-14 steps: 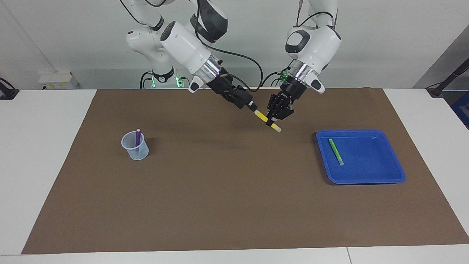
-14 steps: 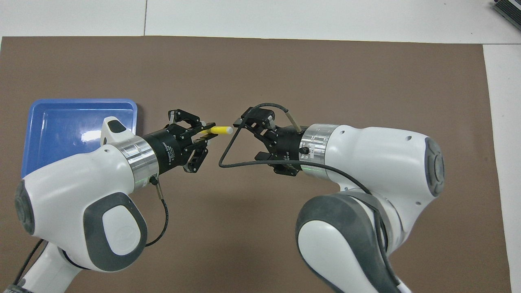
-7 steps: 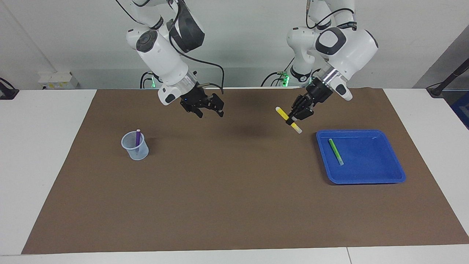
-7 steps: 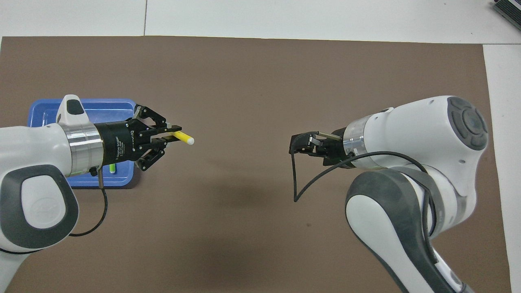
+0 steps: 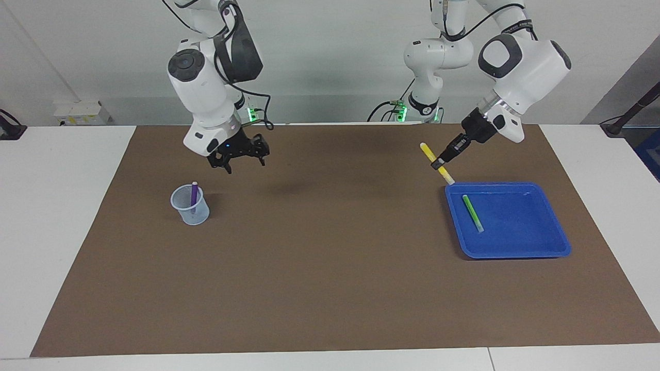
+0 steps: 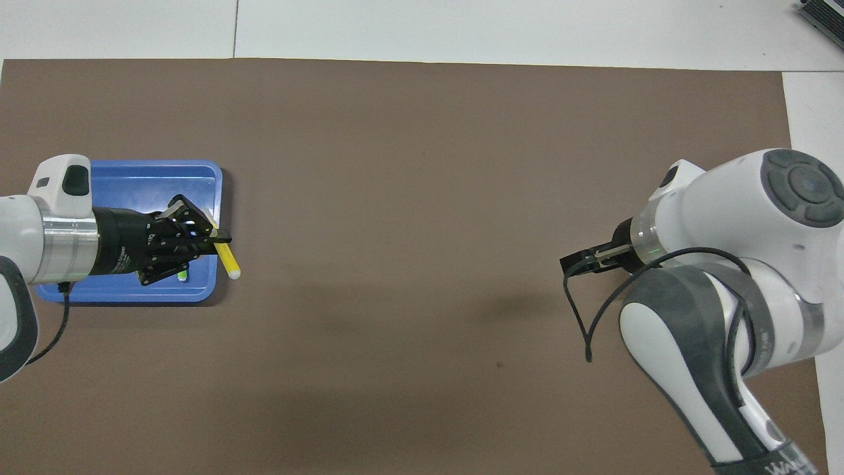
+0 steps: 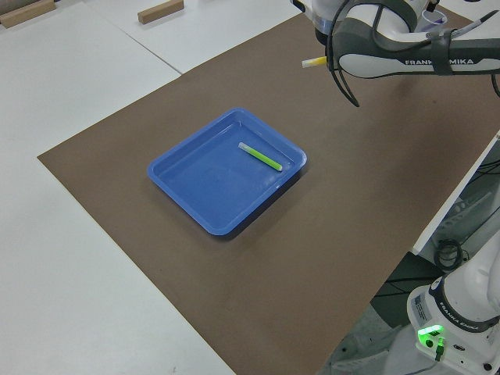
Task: Right arm passes pens to left for tray arrangement
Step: 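Carry the yellow pen to the tray while the right gripper returns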
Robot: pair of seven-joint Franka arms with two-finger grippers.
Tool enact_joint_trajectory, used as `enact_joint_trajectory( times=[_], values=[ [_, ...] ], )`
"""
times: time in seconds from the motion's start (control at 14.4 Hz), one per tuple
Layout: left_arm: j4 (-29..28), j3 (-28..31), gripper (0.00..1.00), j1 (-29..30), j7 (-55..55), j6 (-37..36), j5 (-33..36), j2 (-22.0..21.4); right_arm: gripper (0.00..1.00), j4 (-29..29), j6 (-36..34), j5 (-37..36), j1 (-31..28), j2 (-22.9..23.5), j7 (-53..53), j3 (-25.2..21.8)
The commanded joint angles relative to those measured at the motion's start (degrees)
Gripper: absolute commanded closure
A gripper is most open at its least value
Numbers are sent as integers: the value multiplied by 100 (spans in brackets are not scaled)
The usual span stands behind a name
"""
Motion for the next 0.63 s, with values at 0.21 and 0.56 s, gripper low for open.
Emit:
enact_joint_trajectory(
  times=[0.21, 0.56],
  values=[
    [83, -35, 100, 643, 1758, -499, 1006, 54, 7, -813, 652, -677, -811, -205, -1594, 72],
    [197, -35, 100, 1003, 2621, -403, 1550, 466, 15, -1122, 953, -775, -1129, -196, -2071, 72]
  ],
)
